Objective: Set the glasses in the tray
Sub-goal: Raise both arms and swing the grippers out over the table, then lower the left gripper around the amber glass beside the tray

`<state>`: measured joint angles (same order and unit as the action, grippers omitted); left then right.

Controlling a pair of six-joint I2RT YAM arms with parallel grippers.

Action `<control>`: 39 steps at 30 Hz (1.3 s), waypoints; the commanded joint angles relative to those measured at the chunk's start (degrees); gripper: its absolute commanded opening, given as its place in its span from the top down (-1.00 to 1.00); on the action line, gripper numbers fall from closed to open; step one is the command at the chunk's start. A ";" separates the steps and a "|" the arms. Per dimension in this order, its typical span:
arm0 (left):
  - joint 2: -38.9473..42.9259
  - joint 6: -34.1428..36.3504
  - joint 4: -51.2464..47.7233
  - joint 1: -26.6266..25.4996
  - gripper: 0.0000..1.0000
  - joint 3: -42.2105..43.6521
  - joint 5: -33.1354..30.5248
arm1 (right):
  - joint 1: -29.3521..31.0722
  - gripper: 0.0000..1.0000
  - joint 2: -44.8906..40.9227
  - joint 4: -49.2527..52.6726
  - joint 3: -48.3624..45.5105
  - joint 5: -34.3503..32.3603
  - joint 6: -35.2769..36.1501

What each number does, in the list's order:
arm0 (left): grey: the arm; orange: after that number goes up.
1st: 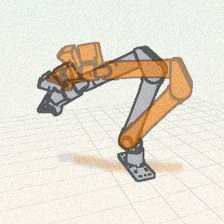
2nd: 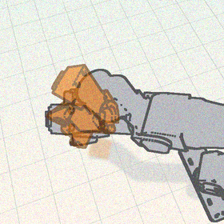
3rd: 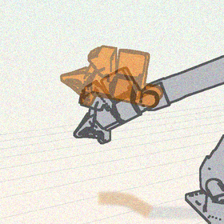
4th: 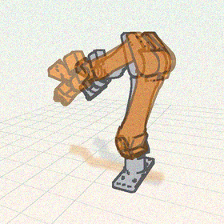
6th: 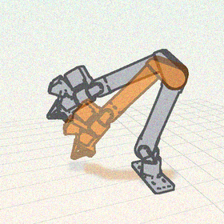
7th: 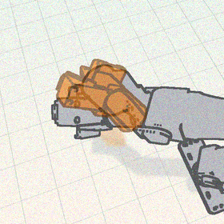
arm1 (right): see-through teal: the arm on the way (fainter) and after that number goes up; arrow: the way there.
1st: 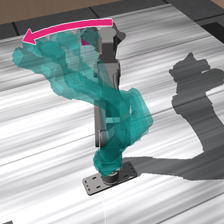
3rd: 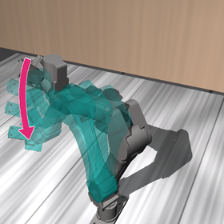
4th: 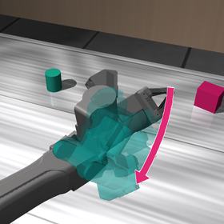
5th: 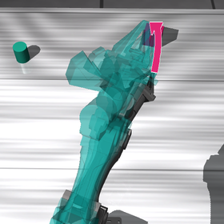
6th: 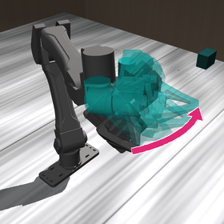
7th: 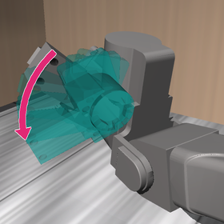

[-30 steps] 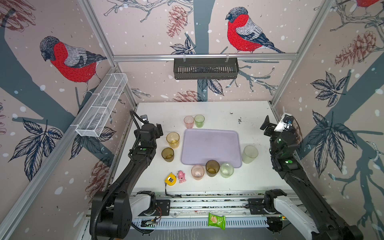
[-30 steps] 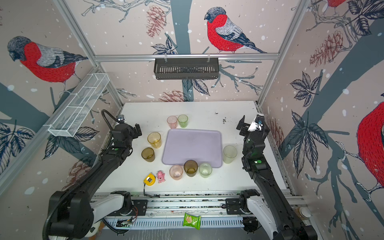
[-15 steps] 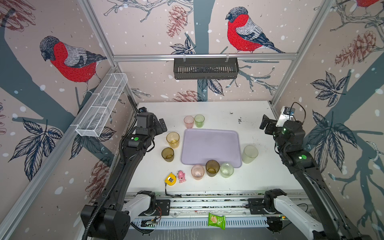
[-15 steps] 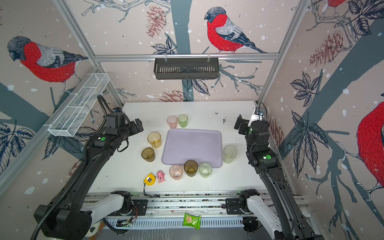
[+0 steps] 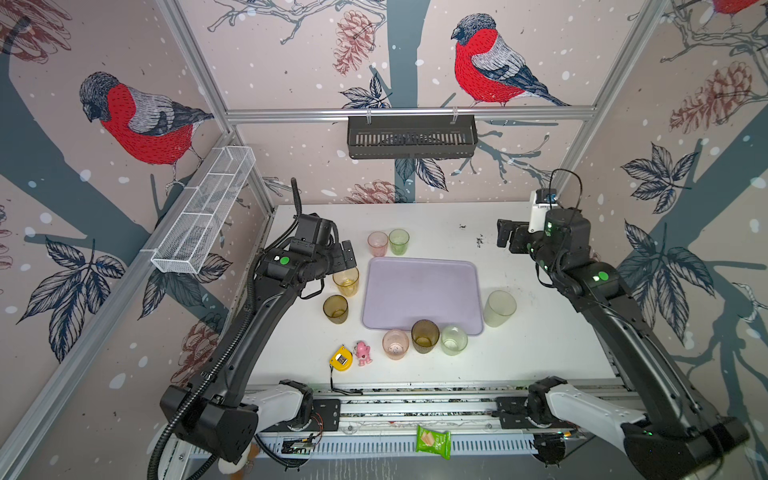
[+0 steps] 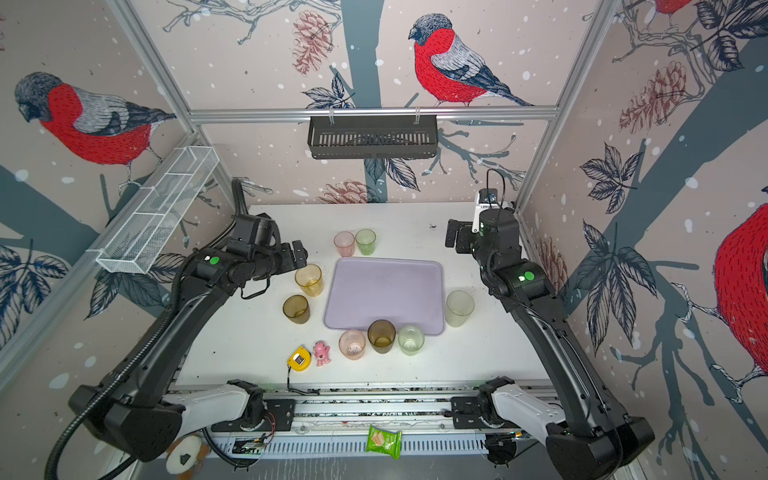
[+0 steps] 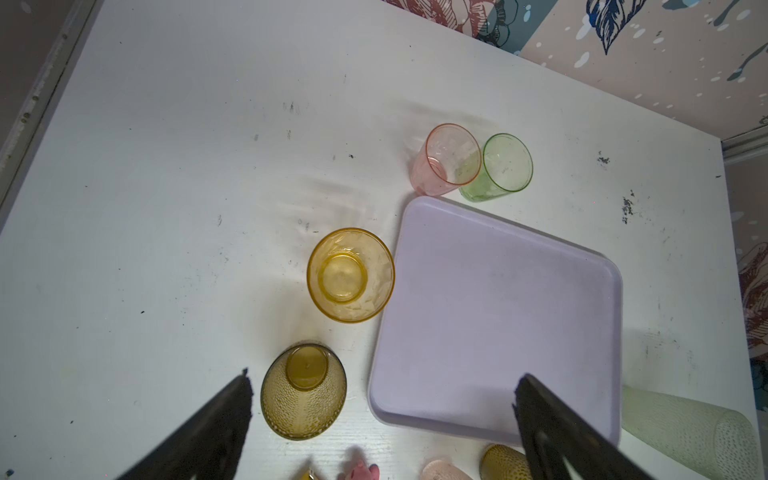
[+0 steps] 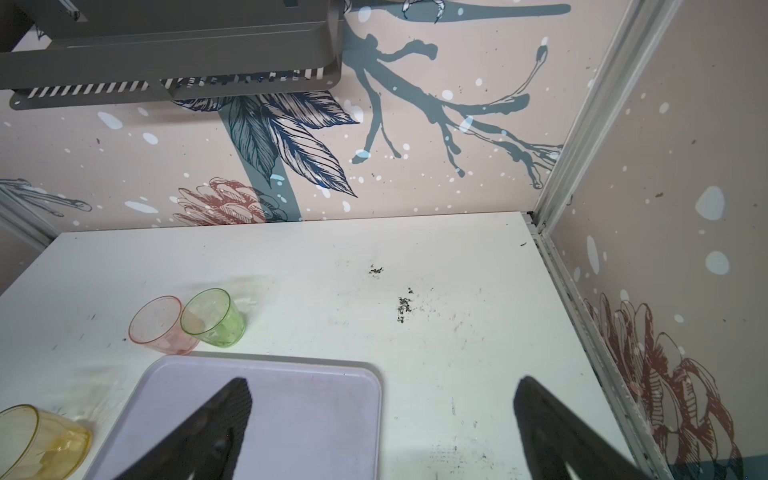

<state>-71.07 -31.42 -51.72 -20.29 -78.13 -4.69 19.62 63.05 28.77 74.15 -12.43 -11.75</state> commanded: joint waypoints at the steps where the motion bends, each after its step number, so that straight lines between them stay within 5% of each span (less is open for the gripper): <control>1: -1.21 -3.53 -3.91 -1.94 -0.96 -2.43 -1.11 | 1.49 -0.99 2.40 4.08 2.83 1.01 1.83; 19: -14.14 -2.95 -9.72 -3.44 -0.95 -14.63 2.56 | 6.83 -0.99 19.58 16.75 16.36 0.71 0.89; 39: -28.82 3.37 -10.36 -4.43 -0.85 -25.69 3.14 | 9.72 -0.99 14.25 12.41 7.90 6.35 -1.72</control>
<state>-98.70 -29.78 -60.58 -24.47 -103.09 -1.50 29.30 78.08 42.81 82.59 -5.98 -13.02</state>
